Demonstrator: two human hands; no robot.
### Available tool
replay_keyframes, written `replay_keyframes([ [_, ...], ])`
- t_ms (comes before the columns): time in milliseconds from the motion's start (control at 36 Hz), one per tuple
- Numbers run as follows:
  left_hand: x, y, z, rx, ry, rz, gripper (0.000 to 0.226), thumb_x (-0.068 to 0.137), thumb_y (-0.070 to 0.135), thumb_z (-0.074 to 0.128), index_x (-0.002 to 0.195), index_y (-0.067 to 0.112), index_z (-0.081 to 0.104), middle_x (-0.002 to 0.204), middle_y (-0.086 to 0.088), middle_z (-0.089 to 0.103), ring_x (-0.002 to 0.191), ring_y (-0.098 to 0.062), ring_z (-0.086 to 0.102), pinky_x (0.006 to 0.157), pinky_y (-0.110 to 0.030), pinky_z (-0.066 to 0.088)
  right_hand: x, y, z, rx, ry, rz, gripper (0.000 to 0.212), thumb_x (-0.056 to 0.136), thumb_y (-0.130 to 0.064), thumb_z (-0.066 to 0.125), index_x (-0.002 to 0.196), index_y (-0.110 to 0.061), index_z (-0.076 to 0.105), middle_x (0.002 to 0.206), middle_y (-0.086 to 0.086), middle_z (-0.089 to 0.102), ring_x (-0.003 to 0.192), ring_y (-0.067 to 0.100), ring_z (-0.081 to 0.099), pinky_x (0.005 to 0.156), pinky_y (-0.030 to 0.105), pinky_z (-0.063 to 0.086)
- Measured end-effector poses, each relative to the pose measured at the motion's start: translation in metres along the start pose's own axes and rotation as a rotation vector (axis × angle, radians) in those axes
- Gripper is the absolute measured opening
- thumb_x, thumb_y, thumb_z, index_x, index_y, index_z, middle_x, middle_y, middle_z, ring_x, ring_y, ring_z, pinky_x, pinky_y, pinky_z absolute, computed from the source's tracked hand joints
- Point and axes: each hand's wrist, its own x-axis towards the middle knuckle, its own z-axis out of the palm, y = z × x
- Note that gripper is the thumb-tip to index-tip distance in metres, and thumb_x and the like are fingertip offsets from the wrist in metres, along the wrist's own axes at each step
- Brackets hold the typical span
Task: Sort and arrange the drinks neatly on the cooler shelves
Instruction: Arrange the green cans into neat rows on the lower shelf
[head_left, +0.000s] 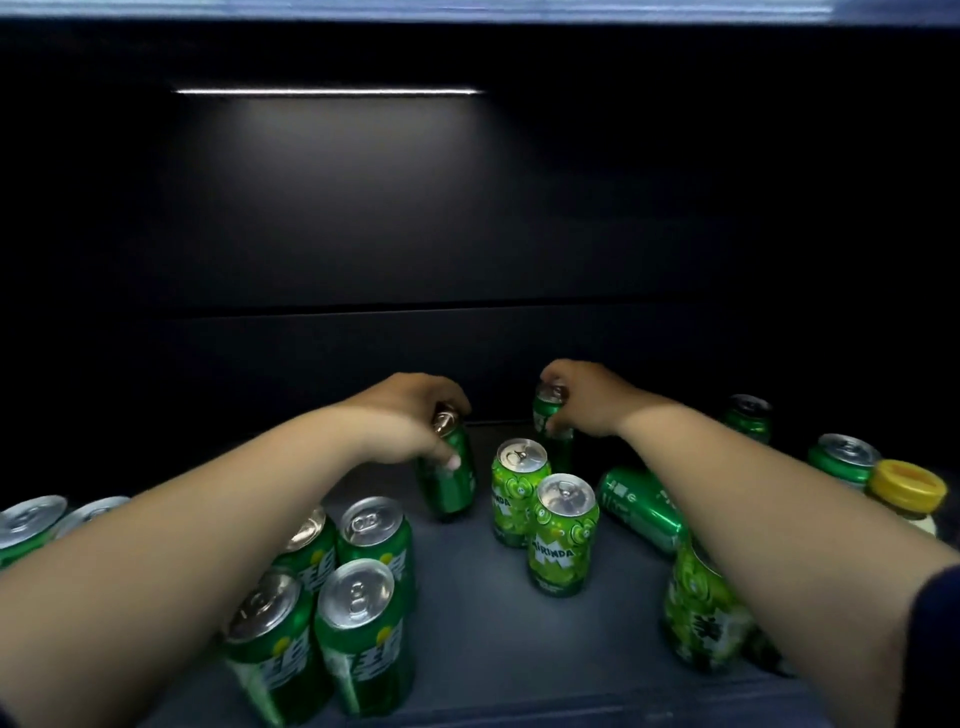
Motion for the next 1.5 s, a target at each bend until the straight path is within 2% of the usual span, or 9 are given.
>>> replay_keyframes([
  [250, -0.026, 0.017, -0.004, 0.117, -0.049, 0.120, 0.066, 0.067, 0.039, 0.088, 0.127, 0.034, 0.061, 0.126, 0.011, 0.059, 0.110, -0.013, 0.058, 0.094, -0.033, 0.051, -0.061, -0.061, -0.072, 0.130, 0.116, -0.198, 0.074, 0.073, -0.013, 0.088, 0.137, -0.027, 0.054, 0.127, -0.009, 0.060, 0.109, 0.006, 0.057, 0.086, 0.018, 0.043],
  [389, -0.036, 0.018, 0.009, 0.141, -0.106, 0.101, 0.069, 0.066, 0.041, 0.089, 0.128, 0.035, 0.060, 0.132, 0.008, 0.056, 0.115, -0.016, 0.056, 0.096, -0.035, 0.050, -0.114, -0.081, -0.080, 0.142, 0.104, -0.266, 0.080, 0.068, -0.022, 0.091, 0.136, -0.036, 0.052, 0.122, -0.010, 0.063, 0.106, 0.007, 0.063, 0.090, 0.026, 0.052],
  [528, -0.041, 0.016, 0.024, 0.164, -0.122, 0.066, 0.068, 0.063, 0.052, 0.087, 0.124, 0.034, 0.061, 0.119, 0.007, 0.063, 0.105, -0.017, 0.061, 0.091, -0.038, 0.053, -0.155, -0.078, -0.048, 0.277, 0.017, -0.306, 0.087, 0.047, -0.045, 0.090, 0.127, -0.046, 0.054, 0.125, -0.008, 0.066, 0.114, 0.004, 0.064, 0.098, 0.034, 0.054],
  [694, -0.047, 0.019, 0.038, 0.211, -0.077, 0.066, 0.053, 0.065, 0.056, 0.081, 0.109, 0.032, 0.064, 0.092, 0.011, 0.063, 0.082, -0.012, 0.061, 0.074, -0.036, 0.055, -0.178, -0.066, 0.017, 0.246, -0.086, -0.282, 0.083, 0.053, -0.037, 0.091, 0.124, -0.048, 0.051, 0.123, -0.016, 0.065, 0.110, 0.003, 0.063, 0.098, 0.034, 0.053],
  [889, -0.053, -0.002, 0.041, -0.080, -0.056, 0.002, 0.030, 0.097, 0.049, 0.054, 0.116, 0.031, 0.068, 0.113, 0.008, 0.069, 0.105, -0.012, 0.063, 0.097, -0.035, 0.050, -0.193, -0.056, 0.065, 0.292, -0.102, -0.238, 0.077, 0.068, -0.022, 0.091, 0.130, -0.044, 0.050, 0.127, -0.024, 0.058, 0.105, -0.018, 0.053, 0.093, 0.019, 0.046],
  [1000, -0.052, -0.011, 0.050, -0.143, -0.013, -0.049, 0.024, 0.099, 0.041, 0.053, 0.111, 0.028, 0.069, 0.110, 0.005, 0.070, 0.105, -0.015, 0.063, 0.096, -0.036, 0.050, -0.196, -0.049, 0.081, 0.420, -0.053, -0.233, 0.077, 0.070, -0.019, 0.088, 0.130, -0.049, 0.049, 0.133, -0.026, 0.056, 0.126, -0.008, 0.050, 0.106, 0.021, 0.042],
  [1083, -0.050, -0.011, 0.053, -0.147, 0.009, -0.067, 0.020, 0.098, 0.041, 0.055, 0.105, 0.029, 0.069, 0.106, 0.007, 0.069, 0.101, -0.013, 0.063, 0.092, -0.036, 0.051, -0.199, -0.041, 0.093, 0.502, -0.043, -0.197, 0.081, 0.072, -0.016, 0.087, 0.132, -0.050, 0.044, 0.134, -0.022, 0.057, 0.124, -0.010, 0.052, 0.099, 0.013, 0.043],
  [1194, -0.051, -0.013, 0.053, -0.192, 0.023, -0.077, 0.018, 0.097, 0.040, 0.056, 0.099, 0.029, 0.070, 0.101, 0.006, 0.070, 0.097, -0.014, 0.064, 0.089, -0.035, 0.052, -0.203, -0.028, 0.114, 0.507, -0.092, -0.081, 0.089, 0.062, -0.034, 0.091, 0.136, -0.040, 0.041, 0.136, -0.014, 0.060, 0.122, 0.003, 0.060, 0.102, 0.027, 0.051],
  [1500, -0.050, -0.017, 0.054, -0.287, 0.019, -0.093, 0.017, 0.095, 0.033, 0.060, 0.083, 0.032, 0.072, 0.088, 0.011, 0.072, 0.090, -0.012, 0.066, 0.084, -0.033, 0.051, -0.199, -0.031, 0.145, 0.600, -0.112, -0.073, 0.074, 0.061, -0.031, 0.084, 0.126, -0.036, 0.049, 0.126, -0.009, 0.067, 0.115, 0.005, 0.065, 0.102, 0.032, 0.054],
])
